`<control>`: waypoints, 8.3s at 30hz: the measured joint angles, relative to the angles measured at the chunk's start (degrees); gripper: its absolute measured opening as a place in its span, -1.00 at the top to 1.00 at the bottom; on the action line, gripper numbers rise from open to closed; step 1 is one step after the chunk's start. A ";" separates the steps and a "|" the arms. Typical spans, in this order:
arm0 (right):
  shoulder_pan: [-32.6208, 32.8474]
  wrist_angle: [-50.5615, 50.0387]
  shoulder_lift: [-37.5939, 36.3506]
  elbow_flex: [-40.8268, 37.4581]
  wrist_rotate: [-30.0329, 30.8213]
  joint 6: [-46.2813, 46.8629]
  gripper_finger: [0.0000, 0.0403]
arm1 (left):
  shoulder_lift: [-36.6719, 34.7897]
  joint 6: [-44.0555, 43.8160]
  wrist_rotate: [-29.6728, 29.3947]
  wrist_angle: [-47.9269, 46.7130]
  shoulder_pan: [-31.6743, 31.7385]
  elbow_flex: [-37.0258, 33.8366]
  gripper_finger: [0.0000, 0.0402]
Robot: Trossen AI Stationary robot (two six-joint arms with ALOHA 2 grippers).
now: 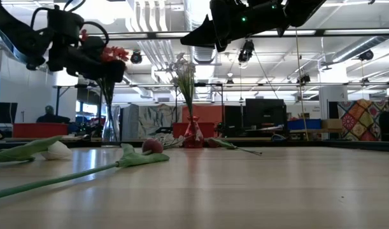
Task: Sort flowers into vase by color
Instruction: Put the red flowers into the transparent vase, then put the white flowers into the red vase
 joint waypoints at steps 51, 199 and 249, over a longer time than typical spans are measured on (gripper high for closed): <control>-0.01 -4.33 0.00 0.00 -0.01 0.18 0.94 | -12.78 -11.52 13.02 -77.99 -0.73 26.14 -0.17; -5.64 -21.81 2.31 7.78 7.22 11.73 0.93 | -32.03 -25.87 11.91 -25.18 -19.78 -17.44 0.63; -30.27 42.96 28.18 9.53 -15.27 15.57 0.94 | -31.97 -23.96 11.93 -24.74 -19.78 -17.44 0.63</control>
